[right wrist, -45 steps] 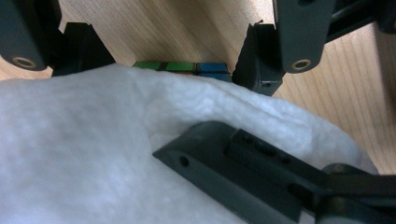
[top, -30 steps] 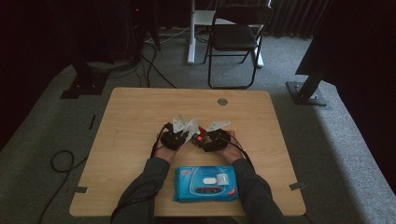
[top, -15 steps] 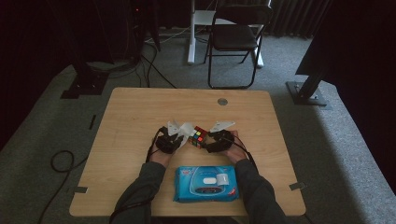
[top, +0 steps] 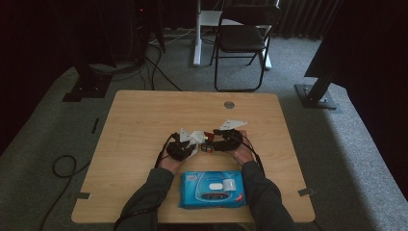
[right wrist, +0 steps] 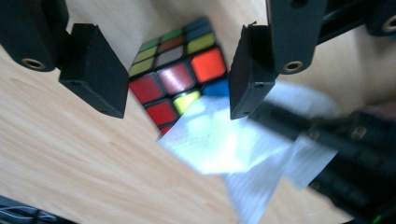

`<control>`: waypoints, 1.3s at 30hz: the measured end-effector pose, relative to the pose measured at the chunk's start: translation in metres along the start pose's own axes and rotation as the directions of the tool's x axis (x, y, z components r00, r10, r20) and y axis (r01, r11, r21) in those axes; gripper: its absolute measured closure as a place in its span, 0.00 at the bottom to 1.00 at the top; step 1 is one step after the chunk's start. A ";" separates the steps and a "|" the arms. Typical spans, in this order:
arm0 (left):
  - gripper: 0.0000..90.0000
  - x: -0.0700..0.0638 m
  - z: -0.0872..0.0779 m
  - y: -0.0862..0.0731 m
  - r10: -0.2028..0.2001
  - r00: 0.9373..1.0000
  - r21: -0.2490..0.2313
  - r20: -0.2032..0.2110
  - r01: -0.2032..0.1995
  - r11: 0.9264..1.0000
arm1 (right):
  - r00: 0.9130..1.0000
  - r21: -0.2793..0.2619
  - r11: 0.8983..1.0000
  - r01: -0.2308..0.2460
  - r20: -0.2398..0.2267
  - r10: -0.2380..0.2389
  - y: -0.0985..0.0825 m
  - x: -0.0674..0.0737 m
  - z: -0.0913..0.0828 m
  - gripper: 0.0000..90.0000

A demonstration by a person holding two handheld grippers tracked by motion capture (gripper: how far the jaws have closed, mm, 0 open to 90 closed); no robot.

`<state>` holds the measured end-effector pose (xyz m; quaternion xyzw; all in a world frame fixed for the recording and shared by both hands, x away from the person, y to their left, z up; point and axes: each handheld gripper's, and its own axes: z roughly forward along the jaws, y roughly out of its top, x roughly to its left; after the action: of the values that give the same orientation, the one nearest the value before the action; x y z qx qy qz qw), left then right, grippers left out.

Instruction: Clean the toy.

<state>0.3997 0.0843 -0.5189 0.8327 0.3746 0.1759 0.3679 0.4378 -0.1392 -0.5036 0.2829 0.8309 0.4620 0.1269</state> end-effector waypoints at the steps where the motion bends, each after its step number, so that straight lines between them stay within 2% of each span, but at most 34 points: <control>1: 0.96 0.000 0.001 0.001 0.000 1.000 0.003 -0.003 0.000 1.000 | 1.000 -0.002 1.000 -0.017 0.007 0.017 0.001 -0.002 0.001 0.46; 3: 0.96 0.000 0.002 0.001 -0.002 1.000 0.010 -0.008 0.002 1.000 | 0.999 0.005 0.999 -0.038 0.034 0.038 0.000 -0.004 0.003 0.48; 6: 0.96 0.001 0.002 0.001 -0.003 1.000 0.015 -0.009 0.003 1.000 | 0.997 0.007 0.997 -0.074 0.028 0.074 -0.002 -0.008 0.003 0.49; 12: 0.96 0.001 0.002 0.000 0.000 1.000 0.027 0.010 0.000 1.000 | 0.997 0.010 0.997 -0.083 0.009 0.083 -0.004 -0.007 0.002 0.51; 15: 0.96 0.000 0.003 0.001 -0.004 0.999 0.016 0.037 0.004 1.000 | 0.996 0.014 0.996 -0.091 0.008 0.091 -0.003 -0.008 0.002 0.51; 18: 0.96 0.000 0.003 0.002 0.020 0.998 0.018 0.052 -0.021 1.000 | 0.995 0.030 0.995 -0.093 0.049 0.091 0.000 -0.008 0.003 0.49; 22: 0.96 0.001 0.004 0.002 0.019 0.997 0.017 0.075 -0.020 1.000 | 0.988 0.048 0.988 -0.145 0.053 0.143 0.001 -0.012 0.004 0.43; 27: 0.96 -0.004 0.004 0.002 0.060 0.989 0.008 0.136 -0.062 0.998 | 0.983 0.046 0.984 -0.175 0.071 0.171 0.001 -0.015 0.003 0.47; 29: 0.96 -0.002 0.003 0.002 0.056 0.990 0.004 0.128 -0.057 0.998 | 0.983 0.046 0.984 -0.173 0.063 0.170 0.001 -0.015 0.003 0.52; 32: 0.96 0.008 0.001 0.001 -0.007 0.997 -0.009 0.078 0.007 1.000 | 0.986 0.052 0.985 -0.164 0.043 0.162 0.002 -0.014 0.003 0.58; 34: 0.96 0.014 0.000 0.002 -0.034 0.999 -0.013 0.040 0.034 0.999 | 0.987 0.055 0.985 -0.161 0.030 0.159 0.002 -0.014 0.002 0.64; 37: 0.96 0.019 0.001 0.005 -0.050 0.999 -0.015 0.010 0.050 0.999 | 0.990 0.058 0.988 -0.144 0.019 0.143 0.003 -0.012 0.002 0.70; 39: 0.96 0.020 0.002 0.007 -0.050 0.999 -0.010 0.014 0.050 0.999 | 0.991 0.061 0.990 -0.131 0.022 0.130 0.004 -0.011 0.003 0.72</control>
<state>0.4180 0.0950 -0.5147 0.8223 0.3918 0.1628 0.3793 0.4493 -0.1418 -0.5019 0.3445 0.8236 0.4405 0.0949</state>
